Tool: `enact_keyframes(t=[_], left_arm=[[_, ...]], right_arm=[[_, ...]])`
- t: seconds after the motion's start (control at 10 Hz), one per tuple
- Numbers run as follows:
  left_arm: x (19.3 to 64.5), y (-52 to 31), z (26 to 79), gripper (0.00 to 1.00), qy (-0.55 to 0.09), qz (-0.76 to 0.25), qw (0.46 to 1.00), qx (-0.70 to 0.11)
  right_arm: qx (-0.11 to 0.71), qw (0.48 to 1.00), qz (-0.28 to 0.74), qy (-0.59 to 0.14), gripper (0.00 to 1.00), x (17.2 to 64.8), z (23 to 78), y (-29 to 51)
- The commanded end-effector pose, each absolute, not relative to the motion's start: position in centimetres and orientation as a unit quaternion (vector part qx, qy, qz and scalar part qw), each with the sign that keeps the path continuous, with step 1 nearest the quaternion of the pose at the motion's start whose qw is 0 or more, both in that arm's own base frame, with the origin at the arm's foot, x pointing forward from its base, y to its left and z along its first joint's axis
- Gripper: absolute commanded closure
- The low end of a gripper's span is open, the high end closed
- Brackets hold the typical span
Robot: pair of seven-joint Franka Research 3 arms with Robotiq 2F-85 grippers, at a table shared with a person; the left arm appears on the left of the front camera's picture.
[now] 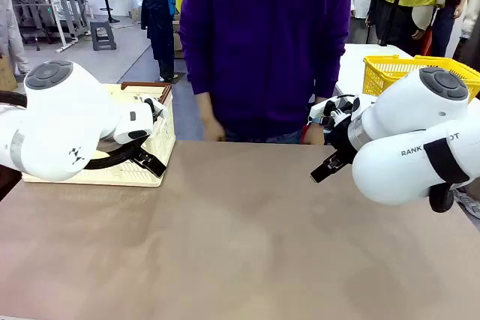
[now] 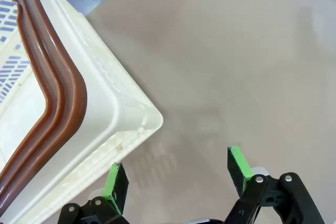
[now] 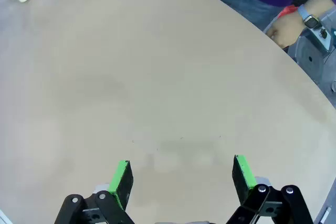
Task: Place the drinks into the Shopping basket.
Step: Pick up one drink and place it into the Shopping basket.
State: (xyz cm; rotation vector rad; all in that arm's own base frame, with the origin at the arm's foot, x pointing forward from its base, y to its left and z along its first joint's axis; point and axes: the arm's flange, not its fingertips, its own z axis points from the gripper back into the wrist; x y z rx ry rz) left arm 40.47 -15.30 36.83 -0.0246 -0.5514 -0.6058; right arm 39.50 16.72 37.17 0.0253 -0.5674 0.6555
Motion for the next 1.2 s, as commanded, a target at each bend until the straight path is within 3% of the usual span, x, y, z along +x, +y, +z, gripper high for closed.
enact_keyframes(t=[0.0, 1.1], left_arm=[[40.47, -15.30, 36.84, 0.00, -0.268, -0.295, 0.917, -0.012], [40.47, -15.30, 36.84, 0.00, -0.268, -0.295, 0.917, -0.012]], right_arm=[[0.012, 0.907, 0.318, -0.275, 0.00, 39.50, 37.17, 16.72], [0.012, 0.907, 0.318, -0.275, 0.00, 39.50, 37.17, 16.72]])
